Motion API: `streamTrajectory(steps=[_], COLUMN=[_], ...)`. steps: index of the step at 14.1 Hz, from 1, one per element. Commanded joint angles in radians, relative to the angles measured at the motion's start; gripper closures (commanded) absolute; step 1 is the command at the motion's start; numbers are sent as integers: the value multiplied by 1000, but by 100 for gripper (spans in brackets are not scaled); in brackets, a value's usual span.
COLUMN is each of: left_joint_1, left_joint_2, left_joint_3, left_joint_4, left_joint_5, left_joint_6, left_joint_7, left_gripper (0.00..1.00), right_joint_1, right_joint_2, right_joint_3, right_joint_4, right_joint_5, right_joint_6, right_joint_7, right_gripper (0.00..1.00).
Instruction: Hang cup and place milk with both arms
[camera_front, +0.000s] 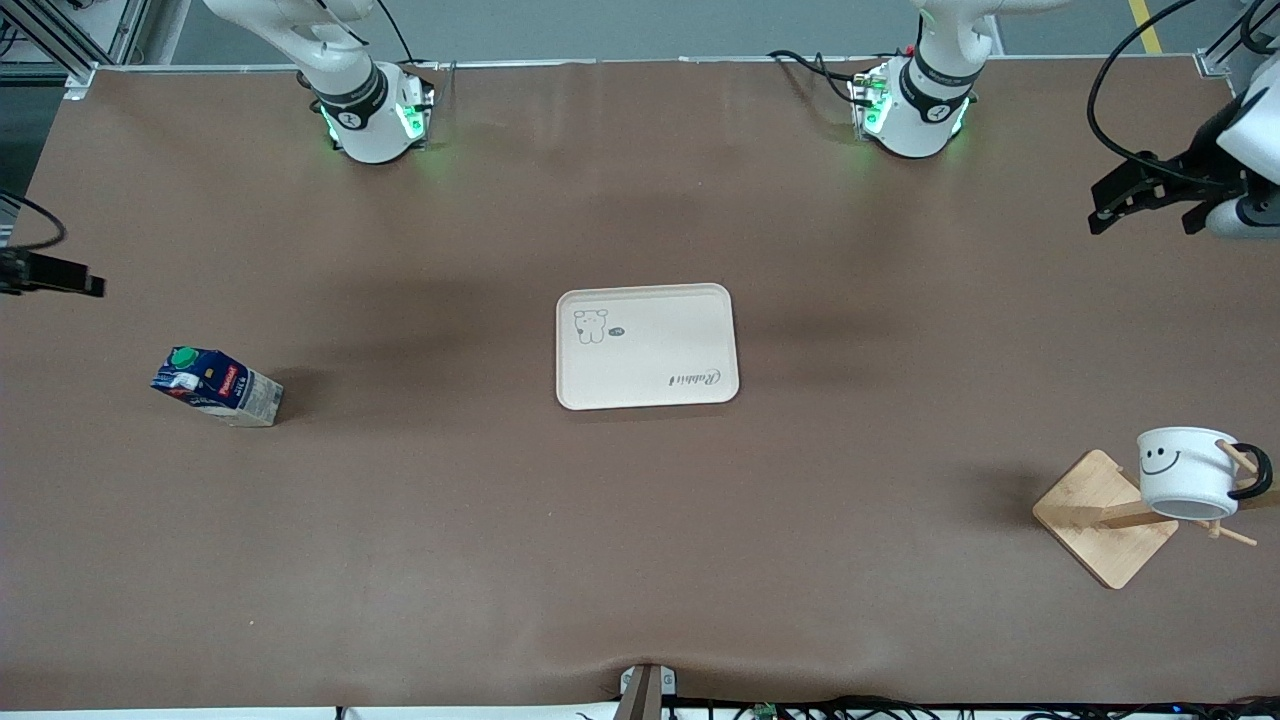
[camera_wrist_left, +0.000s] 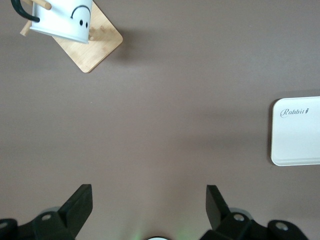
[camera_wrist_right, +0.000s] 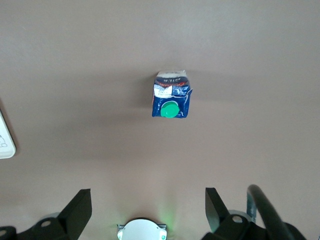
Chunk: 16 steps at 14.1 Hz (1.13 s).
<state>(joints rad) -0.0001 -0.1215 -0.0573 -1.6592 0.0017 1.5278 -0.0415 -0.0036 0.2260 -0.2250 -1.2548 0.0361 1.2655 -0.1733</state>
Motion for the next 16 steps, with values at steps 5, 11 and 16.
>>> streamTrajectory(steps=[5, 11, 16], left_joint_1=[2, 20, 18], left_joint_2=[-35, -12, 2], left_joint_3=[11, 16, 16], left_joint_4=[-34, -36, -19], left_joint_5=[0, -2, -2], left_joint_6=[34, 72, 74], left_joint_7=[-14, 18, 19], left_gripper=[0, 0, 0], right_joint_1=[10, 94, 30], right_joint_2=[-200, -228, -234], right_joint_3=[12, 9, -4], right_joint_4=[-142, -178, -187], right_joint_5=[8, -22, -1], right_joint_6=[24, 52, 49], right_joint_7=[37, 368, 66], right_gripper=[0, 0, 0])
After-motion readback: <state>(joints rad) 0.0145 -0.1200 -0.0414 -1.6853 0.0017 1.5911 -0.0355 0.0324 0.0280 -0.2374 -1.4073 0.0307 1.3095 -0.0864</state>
